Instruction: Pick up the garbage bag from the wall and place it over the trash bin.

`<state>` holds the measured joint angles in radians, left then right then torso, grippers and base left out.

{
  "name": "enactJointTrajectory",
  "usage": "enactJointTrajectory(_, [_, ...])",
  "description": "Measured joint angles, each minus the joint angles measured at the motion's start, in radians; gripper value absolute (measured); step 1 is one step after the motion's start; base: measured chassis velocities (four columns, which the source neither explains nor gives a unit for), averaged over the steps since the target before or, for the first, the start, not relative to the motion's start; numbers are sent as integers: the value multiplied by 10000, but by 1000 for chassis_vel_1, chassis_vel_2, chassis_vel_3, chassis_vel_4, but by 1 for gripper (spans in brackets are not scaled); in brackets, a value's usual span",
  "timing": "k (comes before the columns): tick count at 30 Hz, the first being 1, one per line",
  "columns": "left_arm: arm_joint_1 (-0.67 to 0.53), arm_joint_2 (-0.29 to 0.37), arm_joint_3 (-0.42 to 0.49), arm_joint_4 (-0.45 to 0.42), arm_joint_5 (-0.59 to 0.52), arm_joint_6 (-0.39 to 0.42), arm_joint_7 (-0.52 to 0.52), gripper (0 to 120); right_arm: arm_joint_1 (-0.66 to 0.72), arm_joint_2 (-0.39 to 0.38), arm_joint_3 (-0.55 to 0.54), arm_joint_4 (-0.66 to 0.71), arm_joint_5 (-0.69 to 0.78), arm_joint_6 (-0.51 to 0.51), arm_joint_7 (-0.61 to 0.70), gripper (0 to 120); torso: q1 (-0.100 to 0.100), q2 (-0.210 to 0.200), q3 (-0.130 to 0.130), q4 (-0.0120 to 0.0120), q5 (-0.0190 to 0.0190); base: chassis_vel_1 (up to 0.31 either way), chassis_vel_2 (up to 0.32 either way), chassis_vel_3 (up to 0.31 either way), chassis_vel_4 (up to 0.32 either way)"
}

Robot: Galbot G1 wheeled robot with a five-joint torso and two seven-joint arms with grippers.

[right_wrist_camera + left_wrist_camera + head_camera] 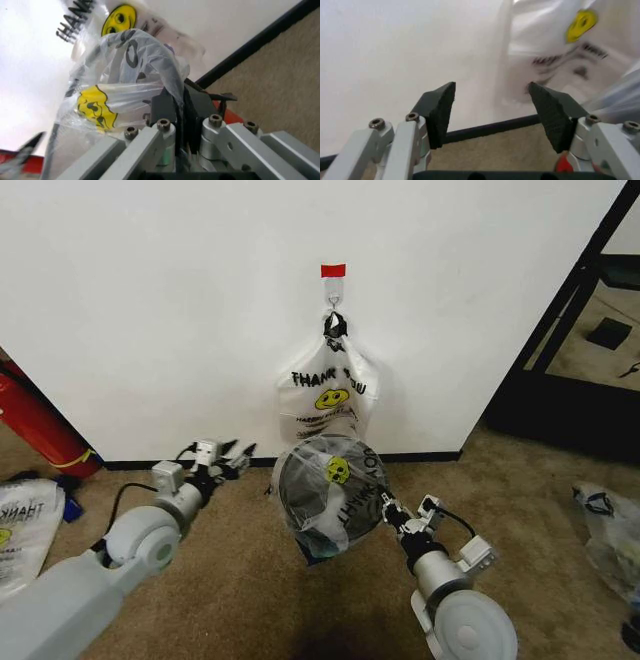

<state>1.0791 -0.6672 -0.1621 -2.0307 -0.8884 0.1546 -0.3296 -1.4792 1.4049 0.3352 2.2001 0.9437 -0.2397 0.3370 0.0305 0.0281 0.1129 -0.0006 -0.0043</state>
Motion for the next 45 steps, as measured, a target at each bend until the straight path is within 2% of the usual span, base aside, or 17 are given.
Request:
enactJointTrajectory(1, [0,0,0,0,0,0,0,64,0,0,0,0,0,0,0,1,0,0,0,0,0,0,0,0,0])
enactJointTrajectory(3, [434,-218,-39,-868,-80,80,-295,55,39,20,-4,-138,-494,187,-80,1,0,0,0,-1,6,0,0,0,0])
enactJointTrajectory(8, [651,-899,782,-2705,-475,920,-694,34,-26,203,-166,-213,-1644,556,-232,1,0,1,-1,-5,6,0,0,0,0])
enactJointTrajectory(10, [638,-982,916,-2874,-587,1040,-729,30,-55,246,-198,-229,-1876,643,-282,1,0,1,-1,-4,7,0,0,0,0])
enactJointTrajectory(14, [377,-1218,1662,-3264,-1650,1483,-1161,14,-183,430,-305,-381,-3004,1087,-475,1,-1,1,-1,-2,5,0,0,0,0])
enactJointTrajectory(18, [-18,-1409,2128,-3081,-2057,1745,-1388,0,-296,497,-353,-595,-4189,1671,-694,1,-1,1,-1,-3,5,0,0,0,0])
enactJointTrajectory(21, [-494,-1621,2491,-2752,-2439,2034,-1735,0,-478,535,-451,-768,-5741,2334,-987,1,0,0,0,-3,4,0,0,0,0])
enactJointTrajectory(26, [-1010,-1997,2911,-2116,-2752,2297,-2111,0,-686,686,-616,-786,-7071,2899,-1260,1,0,0,0,-2,4,0,0,0,0])
enactJointTrajectory(35, [-1722,-2848,3587,-932,-2825,2347,-2319,0,-1065,702,-631,-710,-7451,3320,-1509,1,0,1,0,-3,4,0,0,0,0])
enactJointTrajectory(45, [-1881,-3317,3850,-375,-2764,2291,-2389,0,-1284,599,-650,-705,-8061,3666,-1745,1,0,1,0,-2,4,0,0,0,0])
